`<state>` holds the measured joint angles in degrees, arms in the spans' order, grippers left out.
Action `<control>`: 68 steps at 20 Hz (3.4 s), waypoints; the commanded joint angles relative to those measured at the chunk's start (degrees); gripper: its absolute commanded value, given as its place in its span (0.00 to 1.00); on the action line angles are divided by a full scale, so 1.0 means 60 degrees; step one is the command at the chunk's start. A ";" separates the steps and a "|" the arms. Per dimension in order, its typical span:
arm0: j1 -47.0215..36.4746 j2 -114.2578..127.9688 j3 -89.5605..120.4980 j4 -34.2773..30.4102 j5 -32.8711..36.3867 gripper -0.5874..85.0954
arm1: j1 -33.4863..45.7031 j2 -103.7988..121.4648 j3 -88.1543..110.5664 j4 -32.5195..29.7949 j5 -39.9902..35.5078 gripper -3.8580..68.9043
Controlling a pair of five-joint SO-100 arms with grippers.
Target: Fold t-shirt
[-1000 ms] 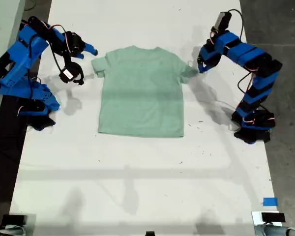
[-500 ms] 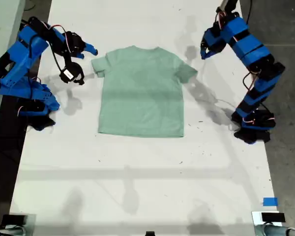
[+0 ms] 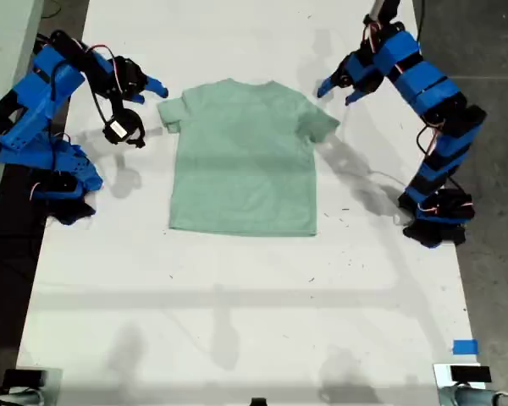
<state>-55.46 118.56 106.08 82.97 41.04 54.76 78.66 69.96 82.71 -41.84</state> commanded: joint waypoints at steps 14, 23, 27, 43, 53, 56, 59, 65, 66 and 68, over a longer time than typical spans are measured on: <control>-0.0322 0.0454 0.0439 -0.0322 0.0205 0.30 | 0.0029 -0.2944 0.0908 -0.2827 -0.0103 0.10; -0.0293 0.0425 0.0513 -0.0381 0.0190 0.30 | -0.0073 -0.2754 -0.0161 -0.1260 -0.0322 0.04; -0.0322 0.0498 0.0703 -0.0425 0.0190 0.30 | -0.0117 -0.1377 -0.0645 0.0864 -0.0557 0.04; -0.0220 0.0498 0.0864 -0.0586 0.0161 0.30 | -0.2461 -0.3237 -0.4336 -0.2183 0.2109 0.04; -0.0176 0.0483 0.1025 -0.0762 0.0146 0.30 | -0.2695 -0.2520 -0.5229 -0.2344 0.1465 0.48; -0.0088 0.0396 0.1025 -0.0864 0.0103 0.30 | -0.2256 -0.1611 -0.5171 -0.1450 0.1318 0.44; -0.0015 0.0293 0.0981 -0.1040 0.0088 0.30 | -0.1860 -0.0923 -0.4849 -0.0146 0.1245 0.42; 0.0410 -0.2754 -0.1245 -0.1772 0.0015 0.32 | -0.2373 0.0542 -0.3384 0.0908 0.1055 0.37; 0.0381 -0.3413 -0.1831 -0.1787 0.0073 0.32 | -0.2461 0.0791 -0.3062 0.0908 0.1084 0.37; 0.0308 -0.4629 -0.3018 -0.1714 0.0205 0.32 | -0.2637 0.1304 -0.2432 0.0908 0.1187 0.37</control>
<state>-53.88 95.19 96.06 73.30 41.66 40.43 79.63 54.14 88.07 -34.72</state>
